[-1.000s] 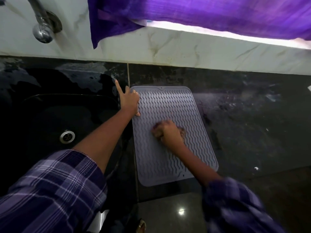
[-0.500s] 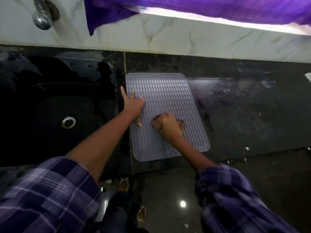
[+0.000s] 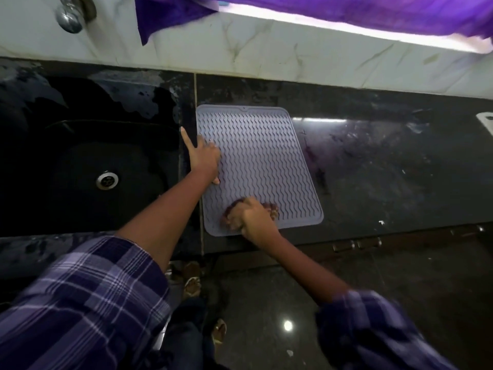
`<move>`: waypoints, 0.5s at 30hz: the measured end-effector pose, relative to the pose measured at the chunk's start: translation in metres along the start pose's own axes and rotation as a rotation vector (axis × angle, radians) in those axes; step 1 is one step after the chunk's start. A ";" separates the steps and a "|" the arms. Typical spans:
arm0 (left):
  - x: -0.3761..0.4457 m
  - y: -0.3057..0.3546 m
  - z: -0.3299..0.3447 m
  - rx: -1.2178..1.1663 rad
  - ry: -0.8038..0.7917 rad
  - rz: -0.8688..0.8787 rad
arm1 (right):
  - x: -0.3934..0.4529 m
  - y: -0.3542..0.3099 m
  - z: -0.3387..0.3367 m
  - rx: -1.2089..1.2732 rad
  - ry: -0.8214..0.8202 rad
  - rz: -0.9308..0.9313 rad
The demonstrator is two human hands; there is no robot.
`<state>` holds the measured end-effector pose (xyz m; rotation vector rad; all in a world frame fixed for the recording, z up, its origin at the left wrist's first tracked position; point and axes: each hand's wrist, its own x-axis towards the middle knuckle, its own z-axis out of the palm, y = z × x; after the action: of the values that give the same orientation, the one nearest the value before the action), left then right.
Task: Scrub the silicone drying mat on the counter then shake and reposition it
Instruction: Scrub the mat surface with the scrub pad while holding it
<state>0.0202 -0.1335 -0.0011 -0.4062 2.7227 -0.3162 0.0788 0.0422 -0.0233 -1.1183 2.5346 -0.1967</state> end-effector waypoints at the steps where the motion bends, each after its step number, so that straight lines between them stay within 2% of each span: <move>1: -0.002 -0.001 0.000 -0.015 -0.004 -0.005 | -0.015 0.000 0.001 -0.015 -0.044 -0.039; 3: -0.006 -0.002 0.000 -0.028 -0.010 -0.008 | -0.027 0.000 -0.005 -0.120 -0.116 -0.066; 4: -0.007 -0.001 0.001 -0.037 -0.002 -0.014 | -0.024 -0.002 -0.011 -0.146 -0.094 -0.068; 7: -0.005 0.000 0.003 -0.025 0.007 -0.031 | 0.000 -0.018 -0.014 -0.203 0.100 -0.250; 9: -0.005 -0.001 0.003 -0.012 0.000 -0.034 | 0.003 -0.017 -0.008 -0.255 -0.011 -0.363; 11: -0.002 -0.001 0.003 -0.019 0.000 -0.033 | -0.018 0.009 -0.006 -0.221 -0.060 -0.318; 13: 0.000 -0.002 0.003 -0.021 -0.016 -0.038 | -0.042 0.045 -0.011 -0.159 -0.037 -0.163; 15: 0.000 -0.001 0.001 0.005 -0.040 -0.035 | -0.049 0.068 -0.025 -0.200 -0.078 0.005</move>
<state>0.0212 -0.1349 -0.0011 -0.4541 2.6780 -0.3203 0.0528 0.1243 -0.0050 -1.1676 2.5302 0.1022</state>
